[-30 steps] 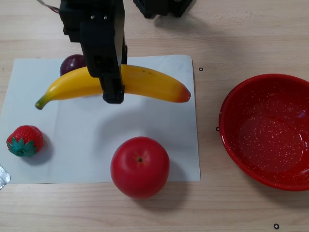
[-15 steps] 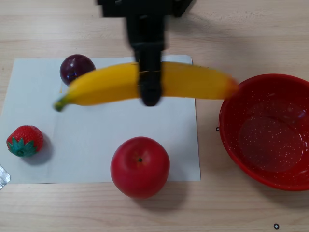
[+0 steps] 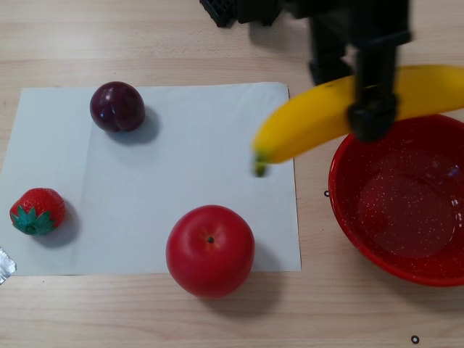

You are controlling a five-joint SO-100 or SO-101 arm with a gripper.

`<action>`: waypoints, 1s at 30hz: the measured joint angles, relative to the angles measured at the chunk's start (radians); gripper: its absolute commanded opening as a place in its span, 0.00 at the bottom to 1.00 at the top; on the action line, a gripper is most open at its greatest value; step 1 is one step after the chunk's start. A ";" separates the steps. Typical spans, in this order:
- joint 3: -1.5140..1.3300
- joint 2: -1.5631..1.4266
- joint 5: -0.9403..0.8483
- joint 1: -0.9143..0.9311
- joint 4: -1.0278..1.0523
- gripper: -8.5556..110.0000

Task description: Grasp the banana and put it in the red bowl.

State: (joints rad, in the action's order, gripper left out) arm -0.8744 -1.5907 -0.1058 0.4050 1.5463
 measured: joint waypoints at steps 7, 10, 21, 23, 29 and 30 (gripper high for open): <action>-0.179 -0.003 -0.020 0.101 -0.242 0.07; -0.268 -0.003 -0.020 0.127 -0.376 0.07; -0.558 -0.002 0.063 0.160 -0.739 0.17; -0.577 -0.002 0.069 0.156 -0.747 0.21; -0.578 -0.002 0.067 0.153 -0.747 0.24; -0.578 -0.002 0.067 0.153 -0.747 0.25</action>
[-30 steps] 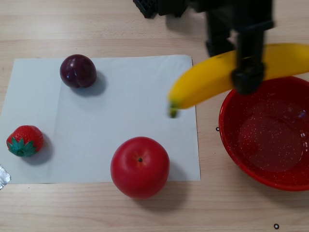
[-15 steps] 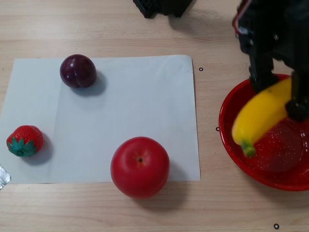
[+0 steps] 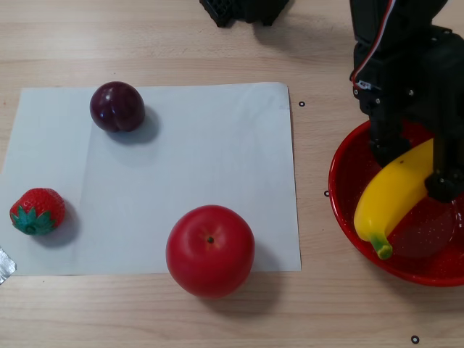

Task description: Grasp the banana and put it in the red bowl.

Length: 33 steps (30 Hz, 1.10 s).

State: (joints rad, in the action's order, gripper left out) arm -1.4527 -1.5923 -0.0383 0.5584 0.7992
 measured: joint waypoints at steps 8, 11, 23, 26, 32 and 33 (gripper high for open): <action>0.000 -0.025 0.000 -0.002 0.015 0.35; 0.000 -0.040 0.000 -0.002 0.026 0.34; 0.026 -0.040 -0.052 -0.051 0.133 0.07; 0.034 -0.097 -0.052 -0.067 0.198 0.07; 0.121 -0.147 -0.072 -0.124 0.311 0.07; 0.126 -0.153 -0.072 -0.133 0.330 0.07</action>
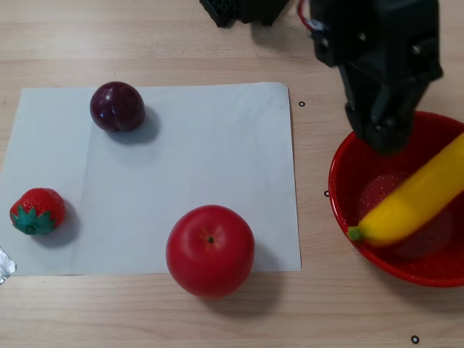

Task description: Grasp the banana and put it in the red bowl.

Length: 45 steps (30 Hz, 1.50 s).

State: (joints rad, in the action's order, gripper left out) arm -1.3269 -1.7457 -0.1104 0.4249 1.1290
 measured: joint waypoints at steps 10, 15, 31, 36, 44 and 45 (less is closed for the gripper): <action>0.006 -0.089 0.000 -0.117 0.143 0.07; -0.064 -0.213 0.000 -0.160 0.153 0.07; -0.752 -0.767 0.017 -0.278 -0.032 0.07; -1.026 -0.917 0.015 -0.302 -0.201 0.07; -1.397 -1.112 0.012 -0.293 -0.486 0.07; -1.434 -1.129 0.012 -0.293 -0.523 0.07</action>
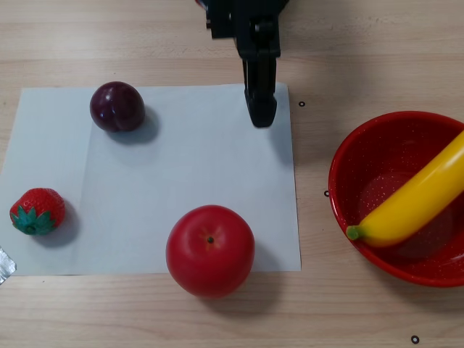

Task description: Grasp the banana and put it in the red bowl.

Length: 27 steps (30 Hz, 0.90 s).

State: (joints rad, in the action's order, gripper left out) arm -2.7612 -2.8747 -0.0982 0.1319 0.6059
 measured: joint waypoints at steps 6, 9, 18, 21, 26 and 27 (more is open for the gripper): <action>-0.201 -0.114 0.002 0.000 -0.170 0.07; -0.293 -0.183 0.002 0.005 -0.210 0.07; -0.337 -0.347 0.008 0.015 -0.143 0.07; -0.337 -0.371 -0.014 0.028 -0.034 0.07; -0.337 -0.396 -0.014 0.020 0.091 0.07; -0.337 -0.407 -0.012 0.020 0.117 0.07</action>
State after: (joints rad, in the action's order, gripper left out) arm -3.0986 -3.2812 -0.1104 0.1519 0.7225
